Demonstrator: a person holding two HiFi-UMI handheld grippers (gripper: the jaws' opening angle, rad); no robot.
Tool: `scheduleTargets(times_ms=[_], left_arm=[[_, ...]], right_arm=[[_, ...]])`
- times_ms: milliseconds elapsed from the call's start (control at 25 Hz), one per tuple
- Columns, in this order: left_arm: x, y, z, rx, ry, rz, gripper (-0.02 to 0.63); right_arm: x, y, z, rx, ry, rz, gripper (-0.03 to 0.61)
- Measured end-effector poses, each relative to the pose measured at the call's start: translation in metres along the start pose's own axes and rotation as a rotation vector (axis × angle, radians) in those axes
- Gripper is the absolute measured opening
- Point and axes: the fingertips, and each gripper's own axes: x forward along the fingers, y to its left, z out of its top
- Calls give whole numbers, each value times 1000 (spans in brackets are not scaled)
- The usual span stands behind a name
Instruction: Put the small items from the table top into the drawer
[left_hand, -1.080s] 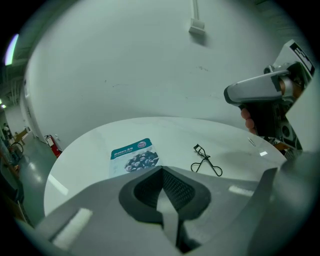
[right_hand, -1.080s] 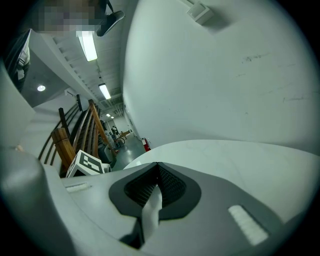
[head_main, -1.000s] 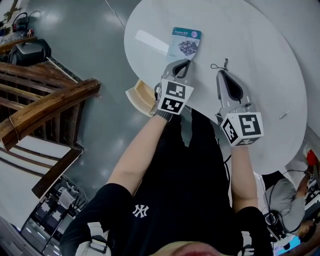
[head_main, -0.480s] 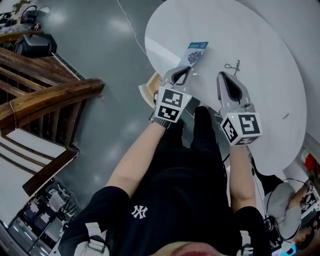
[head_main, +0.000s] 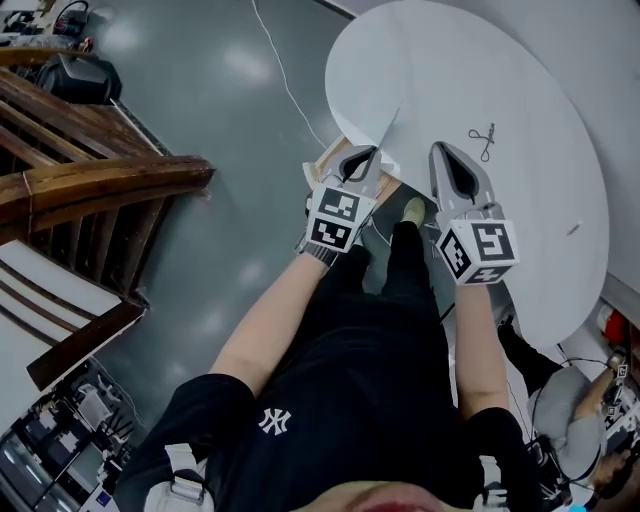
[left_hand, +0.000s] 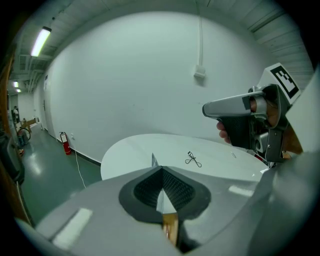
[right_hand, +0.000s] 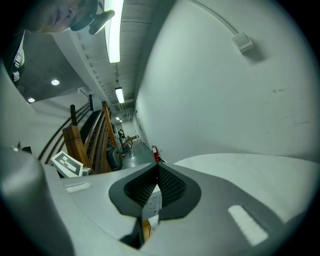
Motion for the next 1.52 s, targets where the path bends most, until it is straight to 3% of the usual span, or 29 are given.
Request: scheduleTargets(times_ms=[800, 1160, 1520], left_arm=[[-76, 28, -63, -79, 13, 26, 3], [-75, 30, -92, -108, 52, 36, 3], [-42, 40, -136, -156, 126, 9, 3]], right_arm=[[-2, 77, -22, -35, 15, 27, 23], [6, 77, -39, -17, 39, 41, 23], [6, 70, -69, 14, 85, 5, 23]])
